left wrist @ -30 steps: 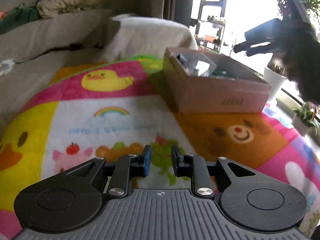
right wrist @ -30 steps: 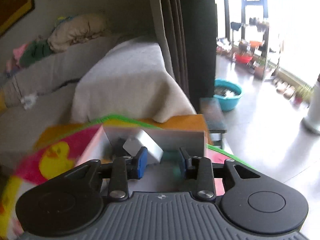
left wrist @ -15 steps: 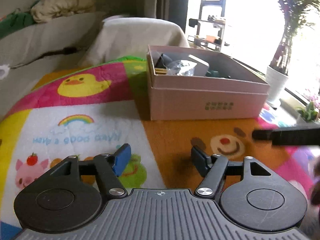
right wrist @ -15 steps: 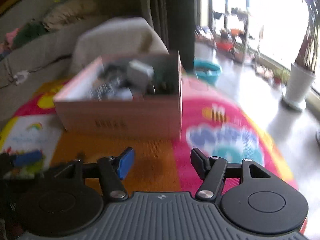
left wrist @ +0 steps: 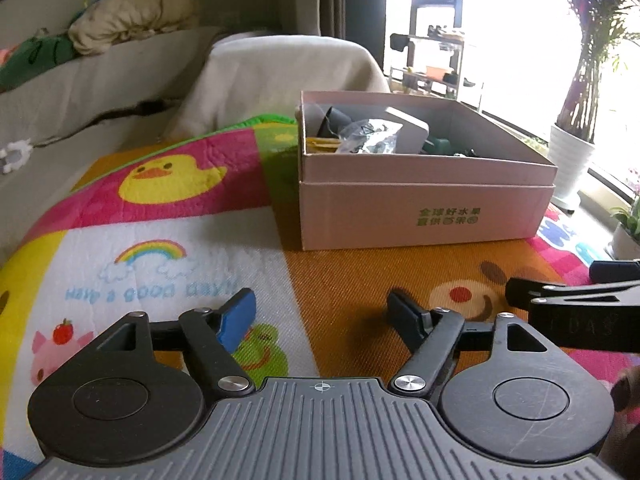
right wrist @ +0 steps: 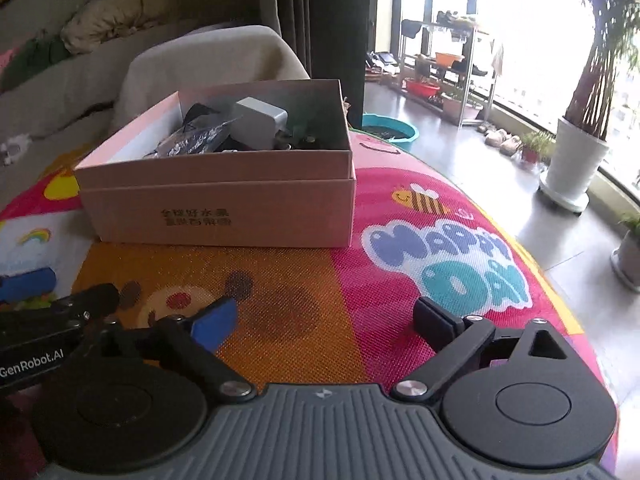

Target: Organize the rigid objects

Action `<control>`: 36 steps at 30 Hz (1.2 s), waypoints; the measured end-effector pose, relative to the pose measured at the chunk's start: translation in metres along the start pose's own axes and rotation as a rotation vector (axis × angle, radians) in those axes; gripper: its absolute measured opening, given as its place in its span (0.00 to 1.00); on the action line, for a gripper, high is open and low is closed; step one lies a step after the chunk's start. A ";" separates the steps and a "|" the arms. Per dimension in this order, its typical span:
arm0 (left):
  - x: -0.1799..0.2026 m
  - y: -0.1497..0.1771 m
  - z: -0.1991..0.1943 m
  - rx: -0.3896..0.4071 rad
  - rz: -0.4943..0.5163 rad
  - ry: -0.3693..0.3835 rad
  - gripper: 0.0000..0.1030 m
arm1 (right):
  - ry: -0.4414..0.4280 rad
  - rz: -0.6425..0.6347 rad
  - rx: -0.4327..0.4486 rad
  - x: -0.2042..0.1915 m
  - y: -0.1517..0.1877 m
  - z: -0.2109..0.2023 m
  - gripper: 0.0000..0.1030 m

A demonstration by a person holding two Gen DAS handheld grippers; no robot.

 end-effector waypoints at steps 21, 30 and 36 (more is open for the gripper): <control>0.004 -0.002 0.002 0.001 0.012 -0.013 0.80 | 0.014 0.032 0.033 0.000 0.003 -0.001 0.97; 0.004 -0.003 0.003 -0.001 0.003 -0.008 0.80 | 0.015 0.031 0.033 -0.001 0.003 -0.001 0.97; 0.004 -0.003 0.003 -0.001 0.003 -0.008 0.80 | 0.015 0.031 0.033 -0.001 0.003 -0.001 0.97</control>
Point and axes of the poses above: each gripper's, at about its wrist camera, not at the fingertips, and z roughly the way its jaws point, x to its right, y to its underside, the point moved 8 cm from there along z, roughly the way its jaws point, and after that the axes turned 7 degrees about -z, right-handed, at the moved point
